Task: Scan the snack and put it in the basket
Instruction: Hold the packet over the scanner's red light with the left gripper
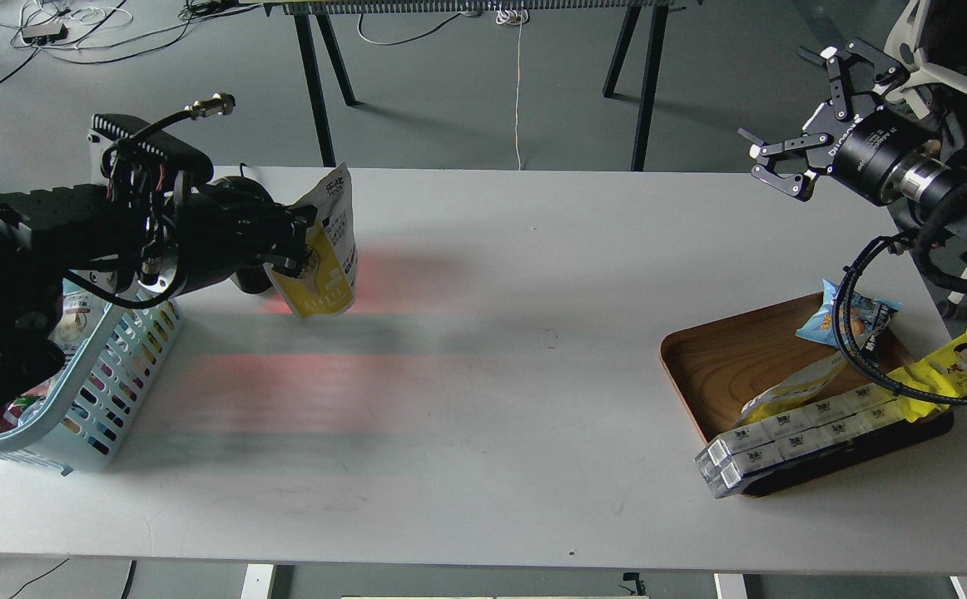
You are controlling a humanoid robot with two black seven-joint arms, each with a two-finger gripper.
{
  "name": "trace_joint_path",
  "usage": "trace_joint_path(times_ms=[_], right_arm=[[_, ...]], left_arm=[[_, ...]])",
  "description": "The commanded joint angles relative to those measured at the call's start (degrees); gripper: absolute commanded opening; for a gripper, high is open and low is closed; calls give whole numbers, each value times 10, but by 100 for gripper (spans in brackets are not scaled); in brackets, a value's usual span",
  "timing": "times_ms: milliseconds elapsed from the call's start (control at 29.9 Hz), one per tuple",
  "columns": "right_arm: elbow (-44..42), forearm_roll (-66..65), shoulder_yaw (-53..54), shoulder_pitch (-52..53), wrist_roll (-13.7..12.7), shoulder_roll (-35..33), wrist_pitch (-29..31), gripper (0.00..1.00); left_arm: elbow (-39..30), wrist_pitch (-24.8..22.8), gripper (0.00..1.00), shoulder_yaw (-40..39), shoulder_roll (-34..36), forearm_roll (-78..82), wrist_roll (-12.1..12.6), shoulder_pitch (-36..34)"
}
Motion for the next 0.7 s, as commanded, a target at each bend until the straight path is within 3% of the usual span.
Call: trace_joint_path(times_ms=[0,468,669], right_arm=[[0,0,0,0,0,0,0,97],[0,0,-1,1,0,0,0,97],[0,-1,-1,2,0,0,0,97]], left_arm=[[-2,0,0,-2,-3,-1,-4,0],[-12,0,0,-19,-1,-3,-9,-2],[-12,0,0,-58,27,-5,-35,-2]])
